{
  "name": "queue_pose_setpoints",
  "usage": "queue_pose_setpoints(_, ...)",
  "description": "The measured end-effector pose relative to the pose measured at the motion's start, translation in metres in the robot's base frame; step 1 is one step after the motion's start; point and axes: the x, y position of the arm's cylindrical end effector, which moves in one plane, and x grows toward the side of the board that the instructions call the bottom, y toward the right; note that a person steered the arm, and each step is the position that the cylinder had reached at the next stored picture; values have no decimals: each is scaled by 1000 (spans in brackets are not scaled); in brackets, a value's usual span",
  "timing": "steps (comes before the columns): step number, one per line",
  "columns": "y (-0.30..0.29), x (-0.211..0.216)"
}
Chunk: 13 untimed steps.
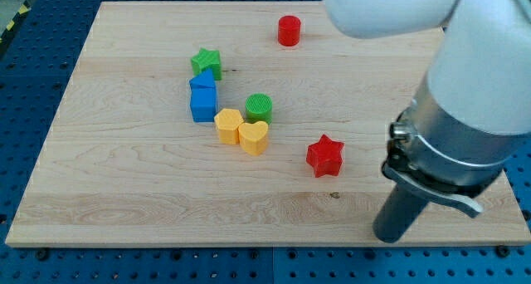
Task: Place the red star to parallel right of blue cube
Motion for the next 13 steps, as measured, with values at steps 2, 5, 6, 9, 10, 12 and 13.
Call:
queue_pose_setpoints(2, -24, -48)
queue_pose_setpoints(5, -45, -76)
queue_pose_setpoints(6, -34, -90)
queue_pose_setpoints(9, -34, -110)
queue_pose_setpoints(10, -34, -113)
queue_pose_setpoints(12, -38, -113)
queue_pose_setpoints(13, -39, -113)
